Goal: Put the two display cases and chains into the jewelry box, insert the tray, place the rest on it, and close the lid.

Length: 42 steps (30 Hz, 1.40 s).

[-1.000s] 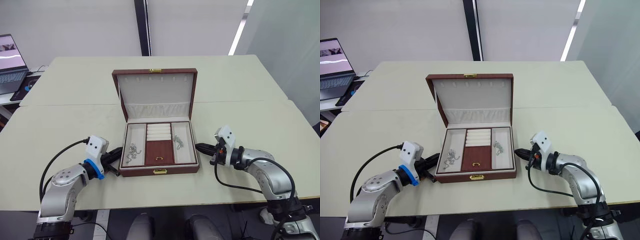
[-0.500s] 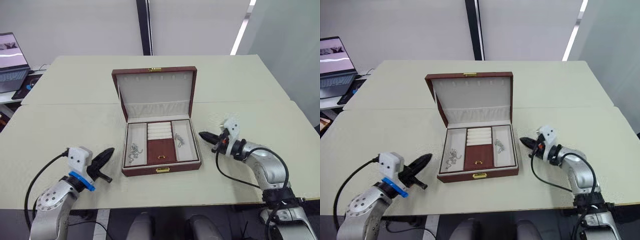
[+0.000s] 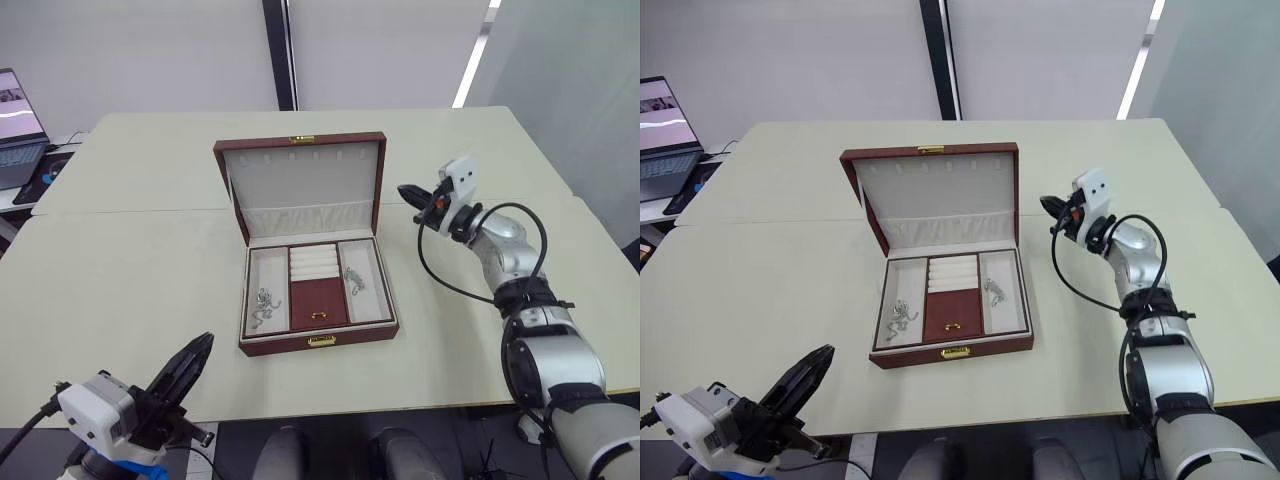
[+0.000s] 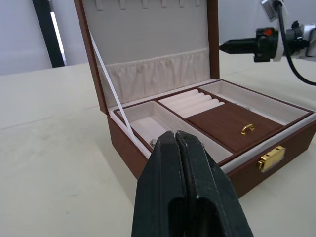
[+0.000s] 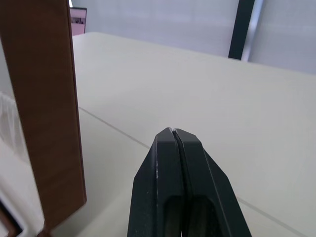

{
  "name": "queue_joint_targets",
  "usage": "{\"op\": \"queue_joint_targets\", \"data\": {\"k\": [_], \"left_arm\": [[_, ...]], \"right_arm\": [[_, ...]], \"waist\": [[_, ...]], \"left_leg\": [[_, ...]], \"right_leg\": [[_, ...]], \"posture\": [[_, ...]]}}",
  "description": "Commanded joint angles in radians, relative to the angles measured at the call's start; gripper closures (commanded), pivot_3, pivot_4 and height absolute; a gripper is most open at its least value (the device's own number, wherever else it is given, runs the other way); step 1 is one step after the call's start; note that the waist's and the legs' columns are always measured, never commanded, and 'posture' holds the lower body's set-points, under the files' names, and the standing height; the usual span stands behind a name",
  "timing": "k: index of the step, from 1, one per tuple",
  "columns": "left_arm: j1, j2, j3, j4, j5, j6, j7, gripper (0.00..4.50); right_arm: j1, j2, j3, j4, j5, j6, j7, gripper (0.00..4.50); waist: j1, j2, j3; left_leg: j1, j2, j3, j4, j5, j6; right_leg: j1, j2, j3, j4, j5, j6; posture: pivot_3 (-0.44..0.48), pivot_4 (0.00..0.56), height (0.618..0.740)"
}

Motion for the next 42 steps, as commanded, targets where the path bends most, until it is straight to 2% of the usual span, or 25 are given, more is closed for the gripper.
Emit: {"op": "queue_joint_targets", "data": {"k": [1,7,11,14,16,22,26,30,38,42], "left_arm": [[0.02,-0.01,-0.04,-0.107,0.024,-0.025,0.043,4.49],[0.026,0.013,-0.09,-0.271,0.057,0.076,0.169,4.49],[-0.018,0.102,-0.125,-0.302,0.051,0.097,0.277,4.49],[0.06,0.066,-0.07,-0.159,0.021,-0.011,0.167,4.49],[0.078,0.049,-0.06,-0.111,0.01,-0.074,0.127,4.49],[0.118,0.039,-0.047,-0.102,-0.019,-0.117,0.099,4.49],[0.138,0.044,-0.048,-0.107,-0.025,-0.12,0.095,4.49],[0.148,0.044,-0.048,-0.106,-0.033,-0.121,0.093,4.49],[0.186,0.054,-0.031,-0.11,-0.06,-0.096,0.099,4.49],[0.219,0.064,-0.01,-0.159,-0.088,-0.073,0.115,4.49]], "right_arm": [[-0.08,0.024,-0.018,0.126,-0.022,-0.084,-0.015,4.5],[-0.206,0.076,-0.058,0.255,-0.02,-0.154,-0.046,4.5],[-0.251,0.113,-0.088,0.274,-0.003,-0.151,-0.004,4.5],[-0.26,0.133,-0.108,0.263,0.012,-0.137,0.052,4.5],[-0.249,0.142,-0.12,0.243,0.035,-0.105,0.143,4.5],[-0.175,0.139,-0.09,0.114,0.086,0.053,0.431,4.5],[-0.1,0.115,-0.041,-0.022,0.094,0.174,0.547,4.5],[-0.057,0.106,-0.026,-0.091,0.091,0.194,0.52,4.5],[-0.034,0.096,-0.019,-0.114,0.088,0.184,0.483,4.5],[-0.003,0.084,-0.002,-0.153,0.093,0.203,0.511,4.5]], "waist": [[0.0,0.0,0.0],[-0.005,0.001,0.001],[-0.005,0.002,0.001],[-0.013,0.002,0.001],[-0.012,0.003,0.002],[-0.016,0.003,0.002],[-0.016,0.003,0.002],[-0.016,0.003,0.002],[-0.015,0.003,0.002],[-0.013,0.002,0.002]], "left_leg": [[0.0,0.0,0.0,0.0,0.0,0.0],[-0.001,0.0,0.002,0.0,0.0,0.0],[0.0,0.0,0.001,0.0,0.0,0.0],[0.0,0.0,0.001,0.0,0.0,0.0],[0.0,0.0,0.004,-0.001,0.0,0.0],[0.0,0.001,0.004,-0.001,0.0,0.001],[0.0,0.002,0.004,-0.001,0.0,0.001],[0.0,0.002,0.004,-0.001,0.0,0.001],[0.0,0.001,0.004,-0.001,0.0,0.001],[0.0,0.001,0.004,-0.001,0.0,0.001]], "right_leg": [[0.0,0.0,0.0,0.0,0.0,0.0],[-0.001,0.0,0.002,0.0,0.0,0.0],[-0.001,0.0,0.001,0.0,0.0,0.0],[-0.001,0.0,0.001,0.0,0.0,0.0],[-0.001,-0.001,0.003,0.0,0.0,0.0],[-0.002,-0.001,0.003,0.0,0.0,-0.001],[-0.002,-0.001,0.002,0.0,0.0,-0.001],[-0.002,-0.001,0.002,0.0,0.0,-0.001],[-0.002,-0.001,0.002,0.0,0.0,-0.001],[-0.002,-0.001,0.002,0.0,0.0,-0.001]], "posture": [[0.0,0.15,0.74],[0.0,0.15,0.74],[0.0,0.15,0.74],[0.0,0.15,0.74],[0.0,0.15,0.74],[0.0,0.15,0.74],[0.0,0.15,0.74],[0.0,0.15,0.74],[0.0,0.15,0.74],[0.0,0.15,0.74]]}}
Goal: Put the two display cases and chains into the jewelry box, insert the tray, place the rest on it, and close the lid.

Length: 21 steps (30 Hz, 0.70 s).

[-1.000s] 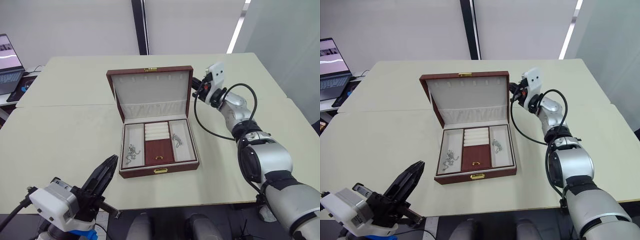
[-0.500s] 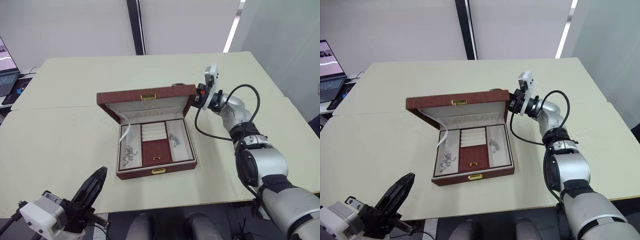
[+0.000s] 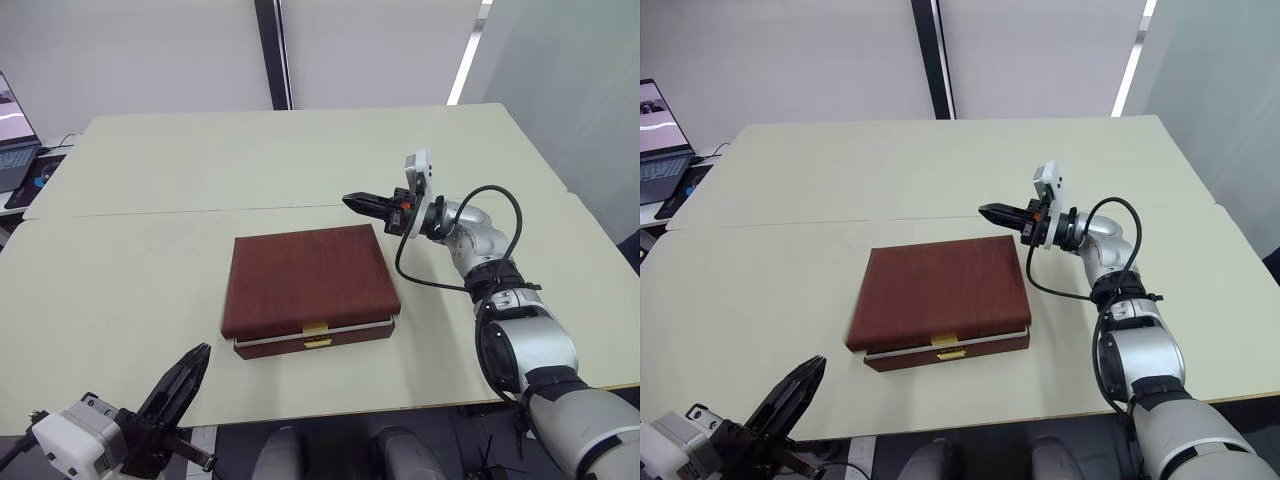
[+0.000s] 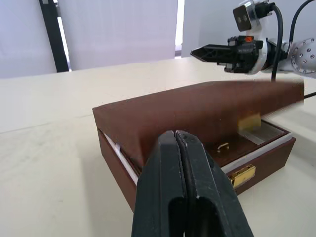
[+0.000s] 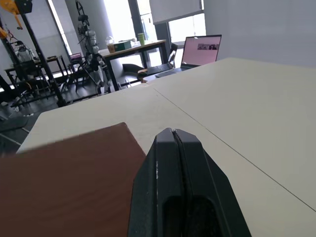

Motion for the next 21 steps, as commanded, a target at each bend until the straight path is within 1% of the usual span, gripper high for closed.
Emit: {"op": "queue_joint_targets", "data": {"k": [1,4,7,9,10,12,14,17,19,21], "left_arm": [[0.04,0.008,0.032,-0.091,-0.041,0.014,0.022,4.49],[0.039,0.002,0.027,-0.062,-0.045,0.01,0.012,4.49],[0.03,0.014,0.057,-0.023,-0.052,0.029,0.016,4.49],[0.005,0.043,0.119,0.0,-0.08,0.072,0.052,4.12],[-0.015,0.069,0.158,0.018,-0.103,0.101,0.067,3.91],[-0.056,0.123,0.226,0.056,-0.137,0.151,0.082,3.28],[-0.138,0.183,0.217,0.121,-0.124,0.221,0.087,2.6],[-0.319,0.273,0.186,0.223,-0.1,0.334,0.13,1.63],[-0.411,0.301,0.18,0.298,-0.097,0.394,0.147,0.94],[-0.483,0.311,0.177,0.375,-0.082,0.419,0.144,0.38]], "right_arm": [[0.028,-0.017,0.02,-0.078,0.008,0.009,0.032,4.5],[0.051,-0.021,0.024,-0.107,0.013,0.02,0.024,4.5],[0.069,-0.031,0.023,-0.114,0.01,0.016,0.009,4.5],[0.081,-0.037,0.015,-0.123,0.003,-0.006,-0.034,4.13],[0.092,-0.045,0.01,-0.131,0.002,-0.01,-0.056,3.94],[0.115,-0.061,0.002,-0.149,-0.001,-0.027,-0.093,3.36],[0.156,-0.089,-0.005,-0.191,0.006,-0.031,-0.102,2.69],[0.254,-0.155,-0.006,-0.296,0.003,-0.005,-0.117,1.76],[0.31,-0.191,-0.01,-0.358,0.011,0.018,-0.133,1.08],[0.366,-0.226,-0.018,-0.418,0.02,0.044,-0.149,0.43]], "waist": [[0.0,0.0,0.0],[0.001,0.0,0.0],[0.0,0.0,0.0],[0.001,0.0,0.0],[0.001,0.0,0.0],[0.003,0.0,0.0],[0.011,0.001,0.001],[0.029,0.002,0.001],[0.03,0.001,0.001],[0.026,0.001,0.001]], "left_leg": [[0.0,0.0,0.0,0.0,0.0,0.0],[0.0,0.0,0.0,0.0,0.0,0.0],[0.0,0.0,0.0,0.0,0.0,0.0],[0.0,0.0,-0.001,0.0,0.0,0.0],[0.0,0.0,-0.001,0.0,0.0,0.0],[0.0,0.0,-0.002,0.0,0.0,0.0],[0.0,0.0,-0.003,0.0,0.0,0.0],[0.0,-0.002,-0.004,0.002,0.0,0.0],[0.0,-0.001,-0.005,0.002,0.0,0.0],[0.0,-0.001,-0.004,0.002,0.0,0.0]], "right_leg": [[0.0,0.0,0.0,0.0,0.0,0.0],[0.0,0.0,0.0,0.0,0.0,0.0],[0.0,0.0,0.0,0.0,0.0,0.0],[0.0,0.001,0.0,0.0,0.0,0.0],[0.0,0.001,-0.001,0.0,0.0,0.0],[0.0,0.001,-0.002,0.0,0.0,0.0],[0.001,0.001,-0.003,0.0,0.0,0.0],[0.002,0.0,-0.003,0.0,0.0,0.0],[0.002,0.0,-0.004,0.0,0.0,0.0],[0.002,0.0,-0.003,0.001,0.0,0.0]], "posture": [[0.0,0.15,0.74],[0.0,0.15,0.74],[0.0,0.15,0.74],[0.0,0.15,0.74],[0.0,0.15,0.74],[0.0,0.15,0.74],[0.0,0.15,0.74],[0.0,0.15,0.74],[0.0,0.15,0.74],[0.0,0.15,0.74]]}}
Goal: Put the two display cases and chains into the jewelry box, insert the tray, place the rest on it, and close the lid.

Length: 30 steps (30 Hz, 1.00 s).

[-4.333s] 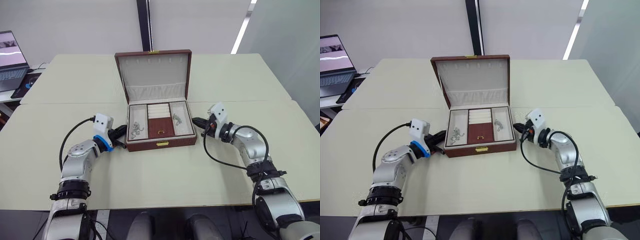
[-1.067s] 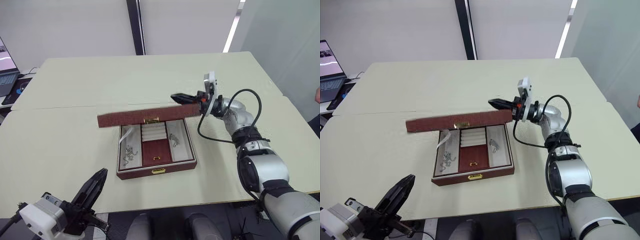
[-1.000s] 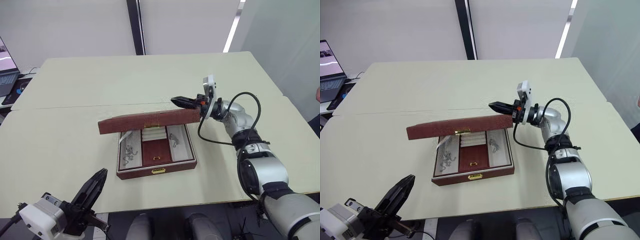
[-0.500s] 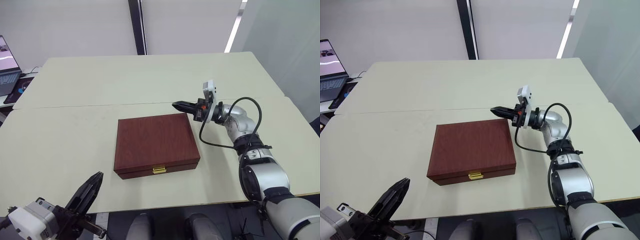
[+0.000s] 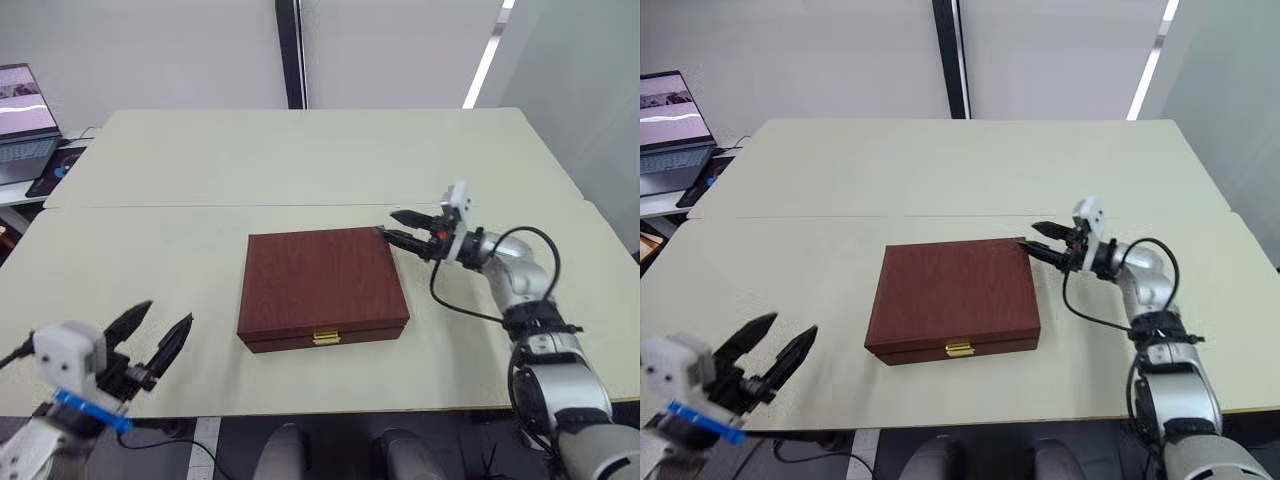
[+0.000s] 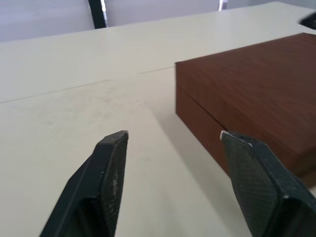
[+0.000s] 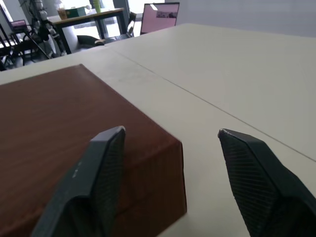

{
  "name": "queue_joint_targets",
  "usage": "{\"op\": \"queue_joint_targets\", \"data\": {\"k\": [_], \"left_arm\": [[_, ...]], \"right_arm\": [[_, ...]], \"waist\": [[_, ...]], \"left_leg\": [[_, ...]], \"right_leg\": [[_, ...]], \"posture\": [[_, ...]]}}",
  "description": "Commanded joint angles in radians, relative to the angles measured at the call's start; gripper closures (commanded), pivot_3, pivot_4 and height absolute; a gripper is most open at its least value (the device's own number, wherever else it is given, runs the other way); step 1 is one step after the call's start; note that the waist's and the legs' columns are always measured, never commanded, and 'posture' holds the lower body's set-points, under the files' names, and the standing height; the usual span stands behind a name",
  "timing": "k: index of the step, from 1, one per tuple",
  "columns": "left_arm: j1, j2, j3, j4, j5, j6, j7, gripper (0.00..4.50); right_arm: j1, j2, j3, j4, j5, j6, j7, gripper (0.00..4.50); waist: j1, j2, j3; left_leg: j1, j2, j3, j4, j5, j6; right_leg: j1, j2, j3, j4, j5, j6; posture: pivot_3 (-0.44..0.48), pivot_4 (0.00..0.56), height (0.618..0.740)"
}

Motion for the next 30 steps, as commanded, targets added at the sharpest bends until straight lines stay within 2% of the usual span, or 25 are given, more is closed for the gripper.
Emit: {"op": "queue_joint_targets", "data": {"k": [1,8,12,18,30], "left_arm": [[-0.094,0.018,0.0,0.118,0.033,0.036,0.007,0.04],[-0.268,0.131,0.007,0.361,0.085,0.136,-0.052,0.04],[-0.334,0.134,0.043,0.44,0.09,0.109,-0.073,0.04],[-0.345,0.18,0.01,0.436,0.116,0.184,-0.12,0.04],[-0.355,0.185,0.058,0.412,0.102,0.247,-0.161,0.04]], "right_arm": [[0.075,-0.062,-0.034,-0.133,0.016,0.029,-0.031,0.04],[0.289,-0.178,-0.084,-0.297,0.033,0.068,-0.085,0.04],[0.357,-0.22,-0.11,-0.343,0.047,0.092,-0.097,0.04],[0.411,-0.298,-0.124,-0.293,0.012,0.04,-0.088,0.04],[0.391,-0.301,-0.11,-0.249,0.017,0.014,-0.095,0.04]], "waist": [[-0.005,0.0,0.0],[-0.004,0.0,0.0],[-0.003,0.0,0.0],[-0.002,0.0,0.0],[-0.002,0.0,0.0]], "left_leg": [[0.0,0.0,0.0,0.0,0.0,0.0],[0.0,0.001,0.0,-0.001,0.0,0.0],[0.0,0.0,0.0,-0.001,0.0,0.0],[0.0,0.001,0.0,-0.001,0.0,0.0],[0.0,0.001,0.0,-0.001,0.0,0.0]], "right_leg": [[0.0,0.0,0.0,0.0,0.0,0.0],[-0.001,0.001,0.0,0.0,0.0,0.0],[0.0,0.0,0.0,0.0,0.0,0.0],[0.0,0.0,0.0,0.0,0.0,0.0],[0.0,0.0,0.0,0.0,0.0,0.0]], "posture": [[0.0,0.15,0.74],[0.0,0.15,0.74],[0.0,0.15,0.74],[0.0,0.15,0.74],[0.0,0.15,0.74]]}}
